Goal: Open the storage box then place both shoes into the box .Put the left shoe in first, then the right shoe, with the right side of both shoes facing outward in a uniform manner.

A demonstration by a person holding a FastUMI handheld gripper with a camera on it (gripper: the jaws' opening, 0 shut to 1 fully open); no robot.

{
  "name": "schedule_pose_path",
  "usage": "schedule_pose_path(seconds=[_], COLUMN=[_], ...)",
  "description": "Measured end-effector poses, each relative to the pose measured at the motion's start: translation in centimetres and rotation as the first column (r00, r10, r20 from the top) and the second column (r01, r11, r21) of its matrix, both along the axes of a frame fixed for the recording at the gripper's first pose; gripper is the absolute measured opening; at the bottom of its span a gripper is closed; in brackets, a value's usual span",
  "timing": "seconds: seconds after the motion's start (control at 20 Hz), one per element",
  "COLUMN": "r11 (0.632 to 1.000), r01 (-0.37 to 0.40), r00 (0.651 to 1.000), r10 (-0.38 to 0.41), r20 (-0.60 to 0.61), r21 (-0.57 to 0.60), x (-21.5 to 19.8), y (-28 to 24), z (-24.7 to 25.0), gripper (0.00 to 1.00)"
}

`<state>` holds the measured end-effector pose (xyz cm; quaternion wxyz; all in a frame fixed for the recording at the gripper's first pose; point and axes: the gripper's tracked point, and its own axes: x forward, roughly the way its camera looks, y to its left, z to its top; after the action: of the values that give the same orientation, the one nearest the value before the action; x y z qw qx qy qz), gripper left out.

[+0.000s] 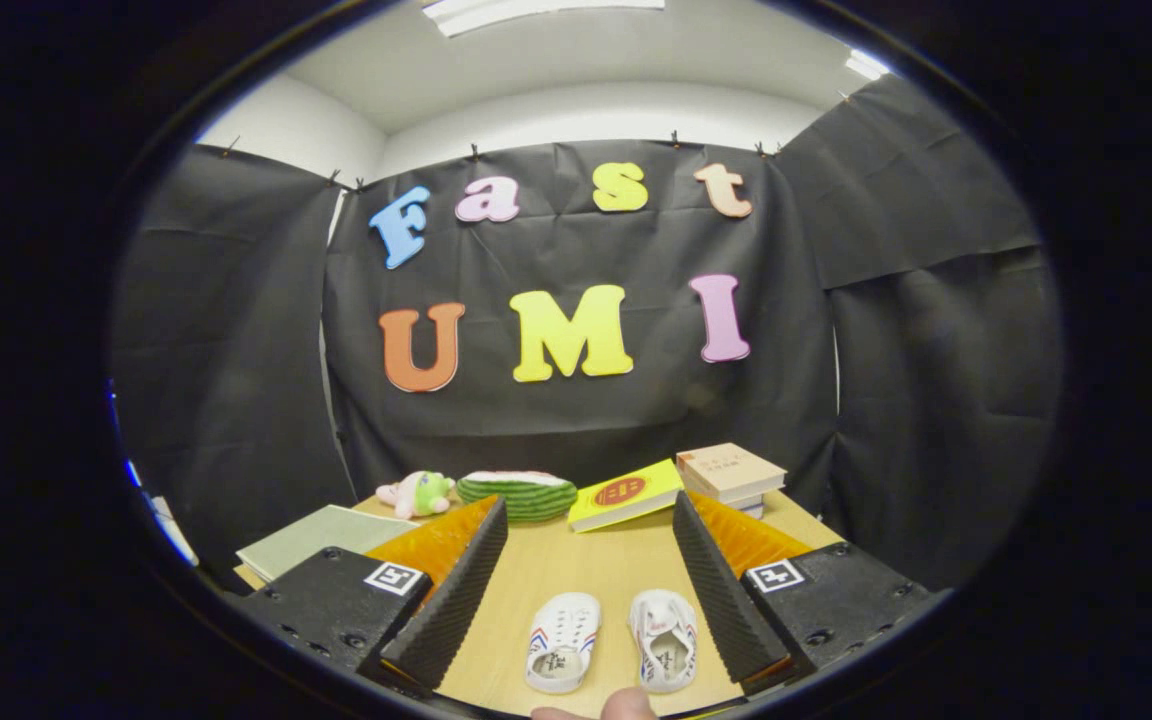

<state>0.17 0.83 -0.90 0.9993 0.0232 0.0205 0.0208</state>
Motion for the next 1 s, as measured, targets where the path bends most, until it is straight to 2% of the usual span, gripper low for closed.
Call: schedule_pose_path(seconds=[0.35,0.65,0.85,1.0], r11=[0.999,0.98,0.944,0.903], r01=[-0.041,-0.168,-0.285,-0.367], r00=[0.998,0.975,0.931,0.878], r10=[0.042,0.181,0.314,0.415], r20=[-0.05,-0.132,-0.188,-0.239], r21=[0.03,0.107,0.168,0.221], x=[0.5,1.2,1.7,1.9], y=[0.3,3.5,7.2,9.9], z=[-1.2,-3.0,-4.4,-5.6], gripper=[1.0,1.0,1.0,1.0])
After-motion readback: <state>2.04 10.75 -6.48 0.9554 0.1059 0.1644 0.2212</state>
